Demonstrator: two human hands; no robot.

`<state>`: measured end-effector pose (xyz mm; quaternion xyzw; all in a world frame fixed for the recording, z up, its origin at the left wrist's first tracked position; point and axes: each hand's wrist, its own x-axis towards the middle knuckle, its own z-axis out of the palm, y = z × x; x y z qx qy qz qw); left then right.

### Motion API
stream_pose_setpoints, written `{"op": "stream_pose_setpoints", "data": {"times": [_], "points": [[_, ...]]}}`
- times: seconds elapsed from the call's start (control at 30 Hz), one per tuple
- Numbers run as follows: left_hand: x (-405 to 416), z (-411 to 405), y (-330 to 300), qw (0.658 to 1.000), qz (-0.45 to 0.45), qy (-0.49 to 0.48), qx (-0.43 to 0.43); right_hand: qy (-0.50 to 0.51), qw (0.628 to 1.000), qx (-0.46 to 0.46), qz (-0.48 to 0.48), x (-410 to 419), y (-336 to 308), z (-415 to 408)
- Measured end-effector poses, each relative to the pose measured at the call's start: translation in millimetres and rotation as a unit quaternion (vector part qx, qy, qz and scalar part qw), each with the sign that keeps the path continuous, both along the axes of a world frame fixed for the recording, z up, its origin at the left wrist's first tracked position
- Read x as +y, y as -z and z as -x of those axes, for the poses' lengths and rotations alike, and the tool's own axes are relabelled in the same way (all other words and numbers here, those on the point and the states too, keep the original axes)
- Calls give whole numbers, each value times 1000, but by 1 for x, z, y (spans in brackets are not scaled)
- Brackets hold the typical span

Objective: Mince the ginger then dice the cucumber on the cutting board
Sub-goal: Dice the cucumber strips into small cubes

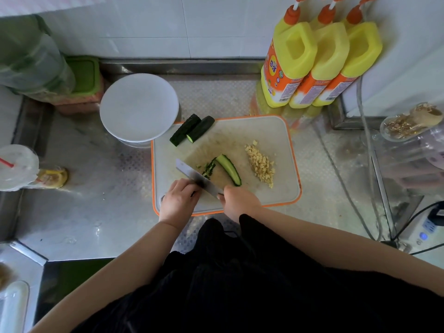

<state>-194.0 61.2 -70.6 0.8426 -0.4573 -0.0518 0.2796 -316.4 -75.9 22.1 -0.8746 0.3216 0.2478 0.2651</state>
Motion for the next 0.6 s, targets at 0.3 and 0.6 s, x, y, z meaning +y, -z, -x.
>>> {"op": "stream_pose_setpoints", "data": {"times": [0.3,0.6], "points": [[4,-3,-12,1000,15,19,5,-6,1000,-14,-11,1,-11,2],[7,0,-2,1000,4,-12,23,-52,998,5,24,14,-5,-6]]}}
